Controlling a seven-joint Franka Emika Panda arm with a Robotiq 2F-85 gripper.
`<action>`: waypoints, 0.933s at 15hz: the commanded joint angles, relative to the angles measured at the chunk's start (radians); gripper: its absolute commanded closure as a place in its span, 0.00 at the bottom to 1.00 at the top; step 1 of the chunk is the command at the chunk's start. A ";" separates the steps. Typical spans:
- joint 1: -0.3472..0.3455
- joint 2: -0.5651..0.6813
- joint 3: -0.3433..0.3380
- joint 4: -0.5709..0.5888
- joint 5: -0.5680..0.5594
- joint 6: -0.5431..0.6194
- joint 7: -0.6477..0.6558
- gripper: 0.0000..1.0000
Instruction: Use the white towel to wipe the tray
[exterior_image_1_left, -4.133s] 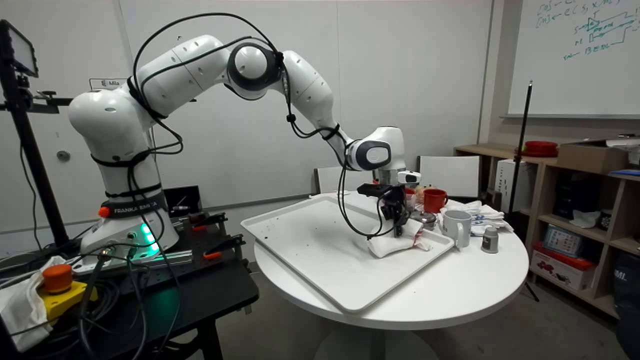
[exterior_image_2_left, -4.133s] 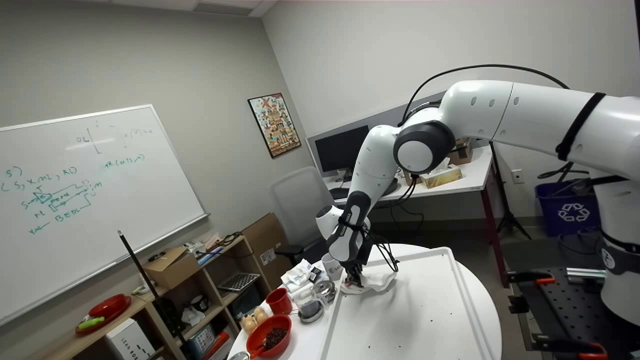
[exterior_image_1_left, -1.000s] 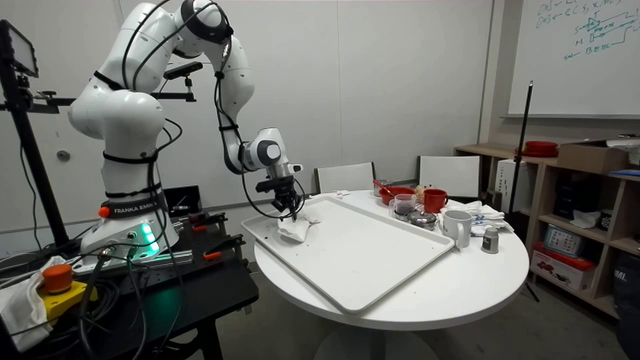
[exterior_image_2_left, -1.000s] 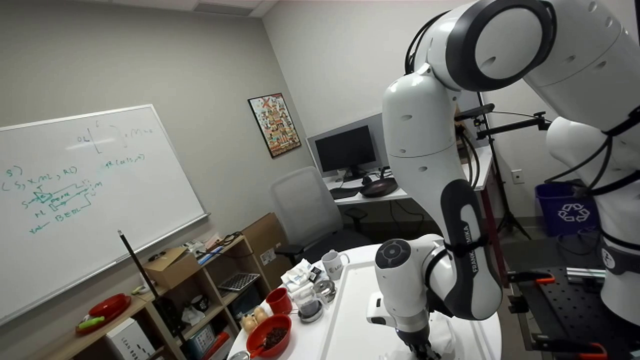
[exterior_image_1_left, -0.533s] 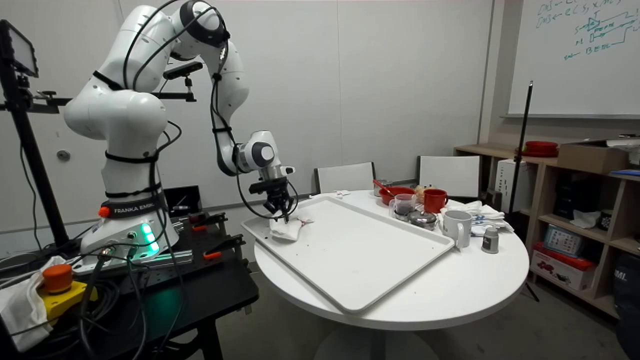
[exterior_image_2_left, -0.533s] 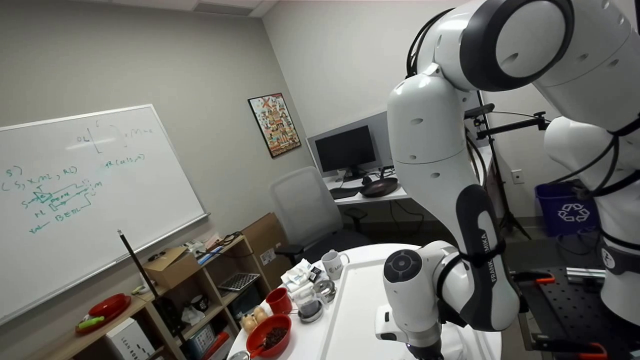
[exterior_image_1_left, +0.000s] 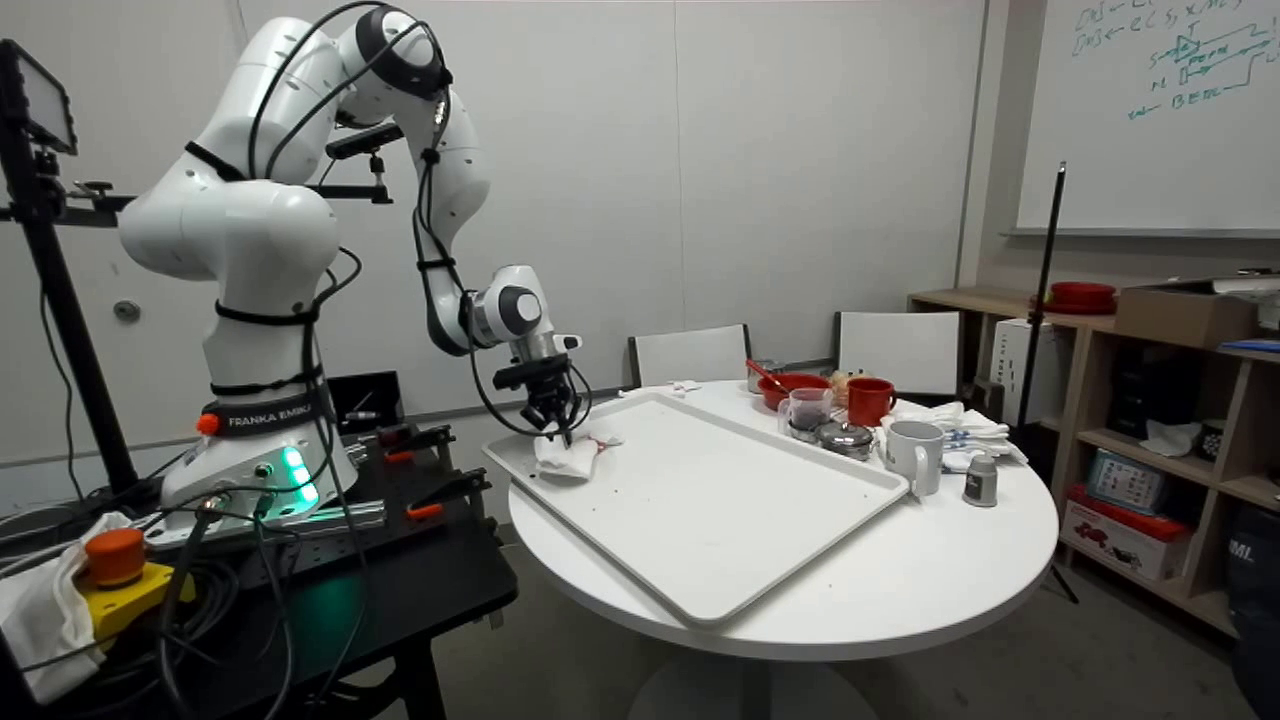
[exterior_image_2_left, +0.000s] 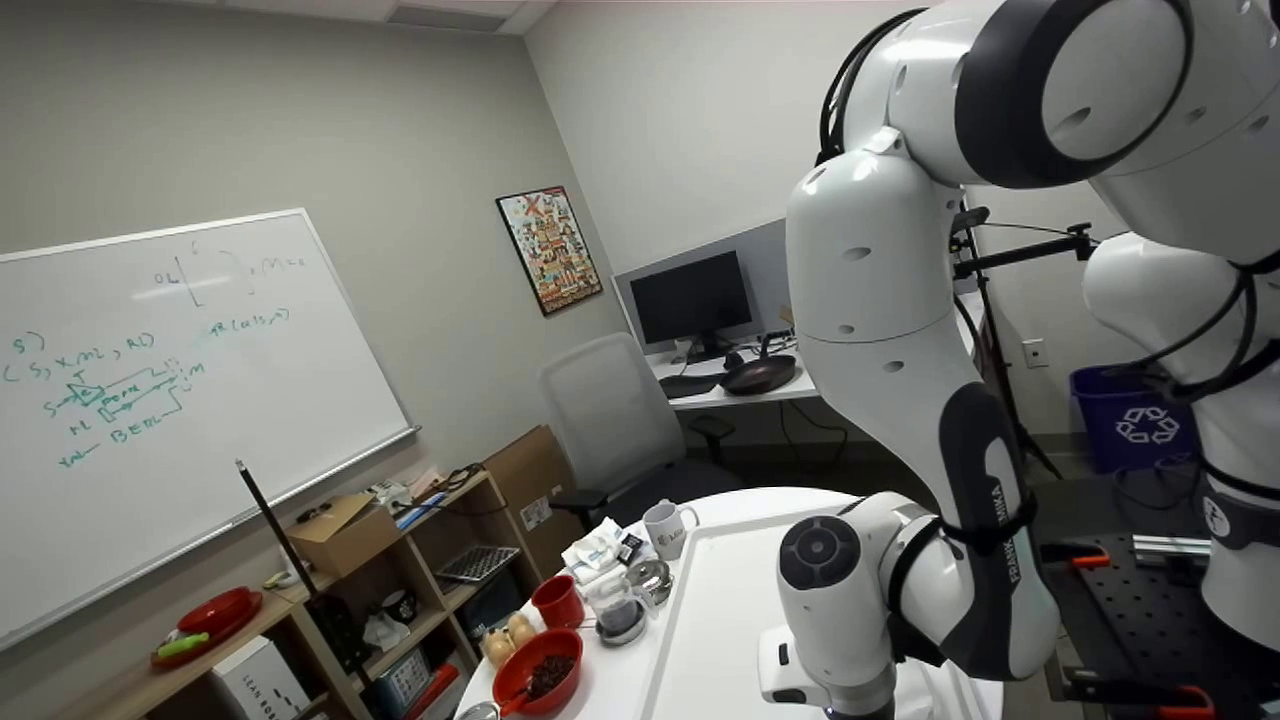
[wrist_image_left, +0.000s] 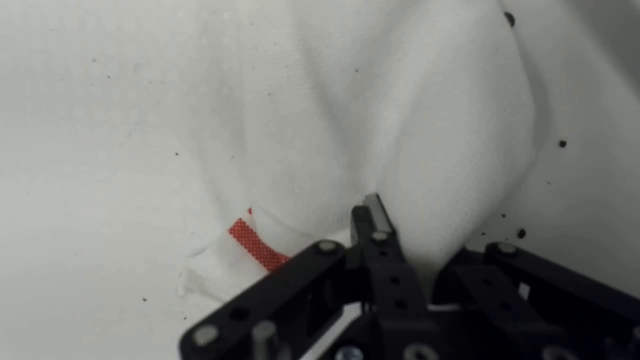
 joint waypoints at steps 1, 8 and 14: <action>-0.002 -0.001 0.001 0.002 -0.004 -0.003 0.003 0.91; -0.005 -0.003 0.001 0.002 -0.004 -0.003 0.003 0.91; -0.065 0.003 0.042 0.012 -0.010 0.004 -0.026 0.98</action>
